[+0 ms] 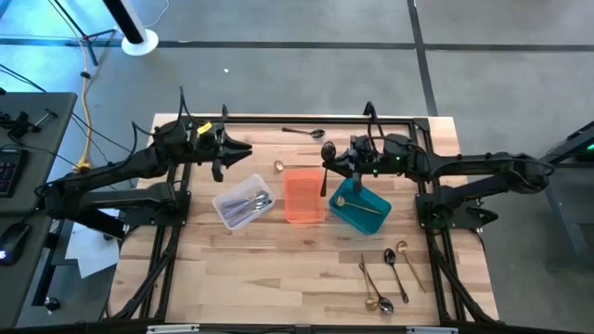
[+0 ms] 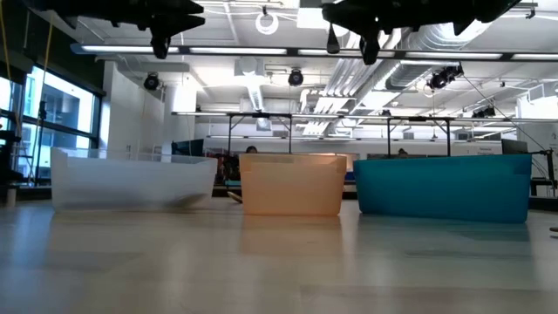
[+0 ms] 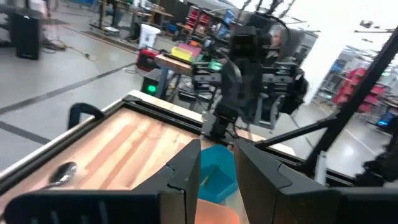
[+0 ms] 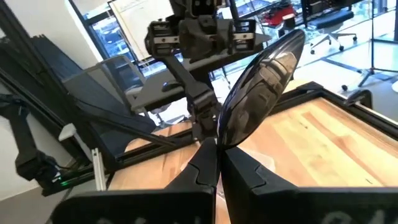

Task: Sort silverware by color (type)
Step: Put the black spoon into the orange bin

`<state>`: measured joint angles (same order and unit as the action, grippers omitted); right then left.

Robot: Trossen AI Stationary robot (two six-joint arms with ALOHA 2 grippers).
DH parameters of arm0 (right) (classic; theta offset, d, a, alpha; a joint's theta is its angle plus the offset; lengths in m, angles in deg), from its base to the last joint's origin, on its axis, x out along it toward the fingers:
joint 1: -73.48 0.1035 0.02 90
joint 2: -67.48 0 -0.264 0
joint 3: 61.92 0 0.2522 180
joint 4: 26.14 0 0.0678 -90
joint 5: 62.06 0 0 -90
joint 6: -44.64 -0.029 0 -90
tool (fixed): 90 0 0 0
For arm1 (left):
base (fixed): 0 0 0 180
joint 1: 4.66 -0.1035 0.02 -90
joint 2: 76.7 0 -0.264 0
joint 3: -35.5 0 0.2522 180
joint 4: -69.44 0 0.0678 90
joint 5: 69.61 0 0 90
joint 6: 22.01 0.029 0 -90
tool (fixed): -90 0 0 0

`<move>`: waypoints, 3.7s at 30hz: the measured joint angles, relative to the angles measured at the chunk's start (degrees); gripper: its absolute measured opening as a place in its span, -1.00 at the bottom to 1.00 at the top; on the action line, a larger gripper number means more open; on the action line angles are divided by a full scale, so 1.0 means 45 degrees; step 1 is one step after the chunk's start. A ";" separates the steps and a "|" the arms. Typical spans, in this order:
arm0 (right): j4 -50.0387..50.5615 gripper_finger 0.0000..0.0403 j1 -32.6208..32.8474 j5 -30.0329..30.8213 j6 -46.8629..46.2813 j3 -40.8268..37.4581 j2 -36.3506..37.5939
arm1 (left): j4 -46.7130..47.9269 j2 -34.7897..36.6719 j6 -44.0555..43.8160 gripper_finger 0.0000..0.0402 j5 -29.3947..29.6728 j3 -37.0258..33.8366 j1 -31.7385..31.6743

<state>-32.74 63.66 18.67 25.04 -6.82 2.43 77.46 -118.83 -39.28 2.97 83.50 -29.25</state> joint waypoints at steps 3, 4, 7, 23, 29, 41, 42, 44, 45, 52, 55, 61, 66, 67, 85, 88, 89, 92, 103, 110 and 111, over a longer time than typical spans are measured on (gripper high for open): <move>-0.0226 -1.00 0.0146 0.0312 0.0099 0.0000 -0.0142 | -0.0155 0.0005 0.0400 -0.57 0.0131 0.0000 0.0057; -0.0261 -1.00 0.0141 0.0400 0.0115 0.0000 -0.0142 | -0.0232 -0.0002 0.0577 -0.57 0.0133 0.0000 0.0057; -0.0292 -1.00 0.0147 0.0460 0.0625 0.0000 -0.0142 | -0.0403 0.0000 0.0927 -0.57 0.0133 0.0000 0.0057; -0.0384 -1.00 0.0389 0.0149 0.3031 0.0000 -0.0142 | -0.0411 -0.0015 0.0897 -0.57 0.0123 0.0000 0.0057; -0.0384 -1.00 0.0389 0.0046 0.2997 0.0000 -0.0142 | -0.0408 -0.0015 0.0892 -0.57 0.0123 -0.0005 0.0057; 0.0290 -1.00 0.0389 0.0018 0.2685 0.0719 -0.0440 | -0.0412 -0.0015 0.0819 -0.57 0.0115 -0.0005 0.0057; 0.0833 -1.00 0.0389 0.0015 0.2596 0.1119 -0.0612 | -0.0419 -0.0015 0.0741 -0.57 0.0118 -0.0005 0.0062; 0.1894 -1.00 0.0389 0.0013 0.2404 0.2070 -0.1137 | -0.0428 -0.0015 0.0532 -0.57 0.0204 -0.0005 0.0067; 0.2495 -1.00 0.0389 0.0013 0.2373 0.2538 -0.1426 | -0.0433 -0.0015 0.0422 -0.57 0.0310 -0.0005 0.0067; 0.5626 -1.00 0.0210 0.0524 0.0689 0.5182 -0.3935 | -0.0497 -0.0017 0.0198 -0.57 0.0502 -0.0005 0.0064; 0.6221 -1.00 0.0083 0.0416 -0.0264 0.5805 -0.5080 | -0.0499 -0.0015 0.0202 -0.57 0.0501 -0.0005 0.0062; 0.6719 -1.00 0.0107 0.0358 -0.1376 0.6135 -0.6986 | -0.0506 -0.0015 0.0183 -0.57 0.0497 -0.0005 0.0061; 0.6902 -1.00 0.0088 0.0450 -0.1976 0.6149 -0.8142 | -0.0509 -0.0015 0.0188 -0.57 0.0497 -0.0005 0.0057; 0.6884 -1.00 0.0092 0.0446 -0.1985 0.6149 -0.8335 | -0.0509 -0.0015 0.0188 -0.57 0.0497 -0.0005 0.0057; 0.7111 -1.00 -0.0250 -0.0181 -0.2987 0.6154 -0.9917 | -0.0514 -0.0015 0.0148 -0.57 0.0497 -0.0005 0.0057; 0.7119 -1.00 -0.0361 -0.0199 -0.2990 0.6154 -1.0144 | -0.0514 -0.0015 0.0149 -0.57 0.0497 -0.0005 0.0057; 0.7125 -1.00 -0.0399 -0.0238 -0.3008 0.6154 -1.0212 | -0.0514 -0.0015 0.0149 -0.57 0.0497 -0.0005 0.0057; 0.7120 -1.00 -0.0447 -0.0413 -0.3011 0.6154 -1.0425 | -0.0514 -0.0015 0.0149 -0.57 0.0497 -0.0005 0.0057; 0.7003 -1.00 -0.0509 -0.0721 -0.2763 0.6203 -1.0682 | -0.0514 -0.0015 0.0193 -0.57 0.0497 -0.0005 0.0057; 0.6972 -1.00 -0.0510 -0.0604 -0.2768 0.6181 -1.0691 | -0.0514 -0.0016 0.0197 -0.57 0.0561 -0.0005 0.0057; 0.6948 -1.00 -0.0510 -0.0599 -0.2768 0.6178 -1.0691 | -0.0514 -0.0015 0.0198 -0.57 0.0566 -0.0005 0.0057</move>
<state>-1.47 61.36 15.97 12.59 20.98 -45.68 75.15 -118.90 -38.40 5.52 83.48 -29.00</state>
